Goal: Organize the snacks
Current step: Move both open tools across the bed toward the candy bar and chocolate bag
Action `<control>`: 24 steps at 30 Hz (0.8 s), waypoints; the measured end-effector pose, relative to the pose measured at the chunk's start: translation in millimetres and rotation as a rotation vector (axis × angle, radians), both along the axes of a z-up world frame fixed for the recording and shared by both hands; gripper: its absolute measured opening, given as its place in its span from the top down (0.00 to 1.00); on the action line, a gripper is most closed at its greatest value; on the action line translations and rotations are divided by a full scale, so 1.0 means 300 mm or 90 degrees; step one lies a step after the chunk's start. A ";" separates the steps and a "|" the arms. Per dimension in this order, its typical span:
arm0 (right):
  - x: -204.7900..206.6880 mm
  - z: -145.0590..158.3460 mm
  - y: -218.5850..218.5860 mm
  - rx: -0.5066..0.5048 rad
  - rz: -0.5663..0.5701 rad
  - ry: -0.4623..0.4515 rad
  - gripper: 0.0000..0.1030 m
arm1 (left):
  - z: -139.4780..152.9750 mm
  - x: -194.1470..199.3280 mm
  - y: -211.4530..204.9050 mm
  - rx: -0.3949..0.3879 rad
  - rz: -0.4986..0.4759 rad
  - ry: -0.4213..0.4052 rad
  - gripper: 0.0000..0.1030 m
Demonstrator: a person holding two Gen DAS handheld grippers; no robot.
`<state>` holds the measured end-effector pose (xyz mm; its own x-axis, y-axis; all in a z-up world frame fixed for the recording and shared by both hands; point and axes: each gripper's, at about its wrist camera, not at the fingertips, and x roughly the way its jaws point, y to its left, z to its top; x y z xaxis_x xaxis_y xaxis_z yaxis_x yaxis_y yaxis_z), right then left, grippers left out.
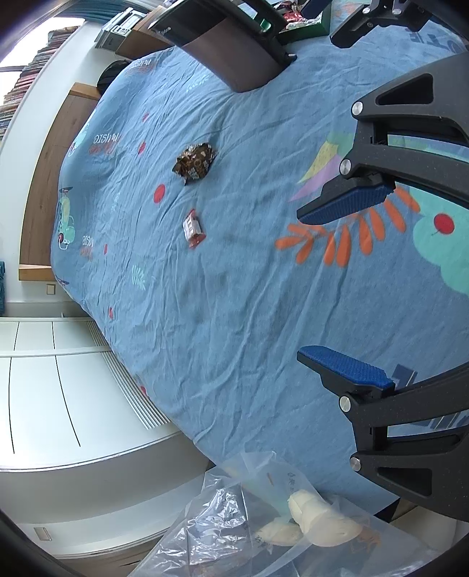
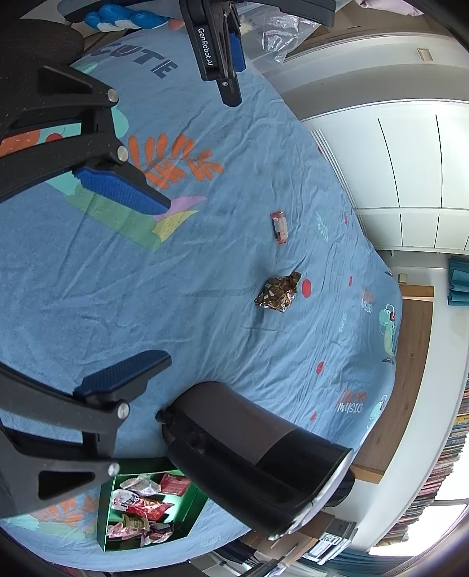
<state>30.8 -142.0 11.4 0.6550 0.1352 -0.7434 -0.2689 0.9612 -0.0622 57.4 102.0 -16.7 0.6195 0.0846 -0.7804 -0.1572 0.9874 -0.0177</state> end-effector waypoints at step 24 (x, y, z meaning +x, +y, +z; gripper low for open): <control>0.079 -0.040 0.103 -0.016 0.007 0.013 0.00 | -0.057 0.086 0.124 -0.006 0.006 0.009 0.38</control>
